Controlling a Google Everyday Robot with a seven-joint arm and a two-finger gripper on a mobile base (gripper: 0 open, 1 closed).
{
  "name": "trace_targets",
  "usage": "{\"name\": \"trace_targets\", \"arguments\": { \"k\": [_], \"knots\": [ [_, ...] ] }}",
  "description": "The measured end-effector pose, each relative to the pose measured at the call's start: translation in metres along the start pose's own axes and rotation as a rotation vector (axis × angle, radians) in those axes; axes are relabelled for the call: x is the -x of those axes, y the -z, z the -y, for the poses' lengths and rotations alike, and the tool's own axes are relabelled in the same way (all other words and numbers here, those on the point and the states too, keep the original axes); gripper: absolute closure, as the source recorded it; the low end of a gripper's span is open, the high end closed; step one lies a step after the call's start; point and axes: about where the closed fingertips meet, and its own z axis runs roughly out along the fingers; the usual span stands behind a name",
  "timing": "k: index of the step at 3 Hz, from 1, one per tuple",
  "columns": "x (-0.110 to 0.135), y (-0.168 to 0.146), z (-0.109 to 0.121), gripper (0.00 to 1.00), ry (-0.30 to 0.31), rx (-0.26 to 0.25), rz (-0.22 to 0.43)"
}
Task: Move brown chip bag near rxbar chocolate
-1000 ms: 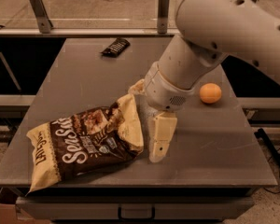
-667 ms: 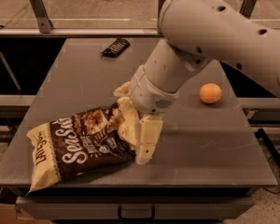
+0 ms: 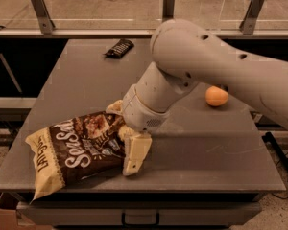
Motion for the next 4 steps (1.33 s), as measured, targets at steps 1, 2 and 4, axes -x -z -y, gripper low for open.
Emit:
{"name": "trace_targets", "arguments": {
  "k": [1,2,4],
  "knots": [
    [-0.003,-0.001,-0.001,0.47,-0.01,0.002,-0.002],
    [0.0,0.005,0.0,0.7,-0.01,0.002,-0.002],
    [-0.007,0.052,0.024,1.0,-0.061,-0.142,-0.022]
  ]
}}
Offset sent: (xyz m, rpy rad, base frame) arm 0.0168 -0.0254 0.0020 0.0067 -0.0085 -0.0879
